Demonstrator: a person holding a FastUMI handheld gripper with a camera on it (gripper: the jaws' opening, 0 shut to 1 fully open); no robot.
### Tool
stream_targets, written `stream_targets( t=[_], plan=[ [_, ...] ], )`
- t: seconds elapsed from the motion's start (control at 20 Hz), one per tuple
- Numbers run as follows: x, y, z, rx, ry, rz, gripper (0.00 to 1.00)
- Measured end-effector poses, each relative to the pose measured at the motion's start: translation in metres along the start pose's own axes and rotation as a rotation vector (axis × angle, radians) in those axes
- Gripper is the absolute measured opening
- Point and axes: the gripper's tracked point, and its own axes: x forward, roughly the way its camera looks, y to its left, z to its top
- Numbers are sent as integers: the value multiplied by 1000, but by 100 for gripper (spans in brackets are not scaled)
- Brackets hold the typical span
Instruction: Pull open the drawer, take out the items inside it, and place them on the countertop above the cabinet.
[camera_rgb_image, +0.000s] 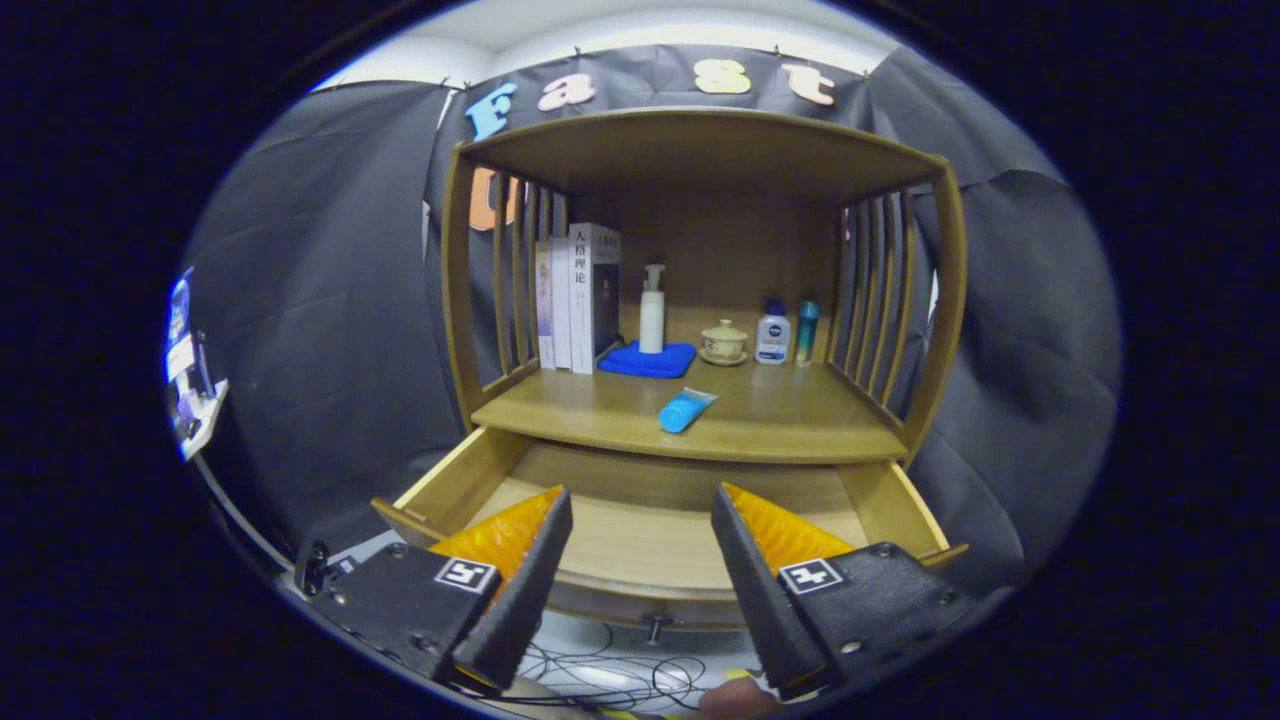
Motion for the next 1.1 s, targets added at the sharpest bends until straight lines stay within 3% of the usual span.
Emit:
stream_targets(
  t=[0.1, 0.5, 0.75, 1.1],
  plan=[
    [-5, -1, -25, 1, 0, -3, 100],
    [-4, -17, -102, 89, -1, -57, 100],
    [6, -23, -128, 124, -23, -96, 100],
    [25, -17, -145, 127, -66, -89, 100]
  ],
)
